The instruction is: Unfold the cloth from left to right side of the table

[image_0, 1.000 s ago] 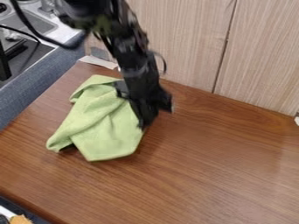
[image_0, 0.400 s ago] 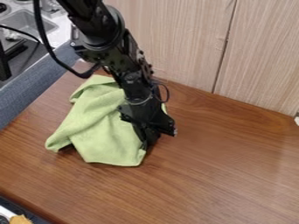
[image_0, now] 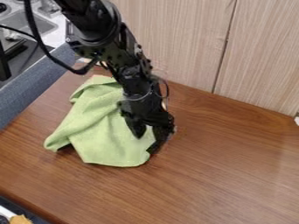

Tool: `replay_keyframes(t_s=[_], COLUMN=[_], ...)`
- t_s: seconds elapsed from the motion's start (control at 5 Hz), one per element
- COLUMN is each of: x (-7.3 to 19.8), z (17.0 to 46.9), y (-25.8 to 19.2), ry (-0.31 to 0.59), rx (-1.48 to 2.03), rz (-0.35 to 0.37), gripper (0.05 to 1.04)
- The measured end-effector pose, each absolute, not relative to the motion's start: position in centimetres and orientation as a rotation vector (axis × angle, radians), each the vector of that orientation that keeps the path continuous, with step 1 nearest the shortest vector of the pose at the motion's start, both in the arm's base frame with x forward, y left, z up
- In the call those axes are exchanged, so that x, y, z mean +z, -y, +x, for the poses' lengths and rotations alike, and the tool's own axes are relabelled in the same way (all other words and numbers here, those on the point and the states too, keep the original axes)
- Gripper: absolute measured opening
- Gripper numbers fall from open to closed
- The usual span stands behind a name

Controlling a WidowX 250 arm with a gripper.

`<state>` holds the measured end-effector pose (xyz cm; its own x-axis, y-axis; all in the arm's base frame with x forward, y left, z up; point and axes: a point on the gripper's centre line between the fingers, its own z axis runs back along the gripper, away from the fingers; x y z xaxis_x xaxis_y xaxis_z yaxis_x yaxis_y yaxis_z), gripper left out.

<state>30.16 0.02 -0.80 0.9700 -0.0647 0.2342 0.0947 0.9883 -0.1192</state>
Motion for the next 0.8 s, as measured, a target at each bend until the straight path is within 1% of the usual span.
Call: replay_keyframes(t_s=[0.2, 0.4, 0.6, 0.8], x=[0.3, 1.9, 4.4, 5.3], z=[30.0, 29.9, 29.9, 29.6], y=[0.2, 0.1, -0.9, -1.3], ry=[0.241, 0.254, 0.315, 0.319], rx=[-0.099, -0.108, -0.079, -0.073], rz=[-0.139, -0.134, -0.134, -0.144], gripper=[1.011, 1.006, 1.001, 1.001])
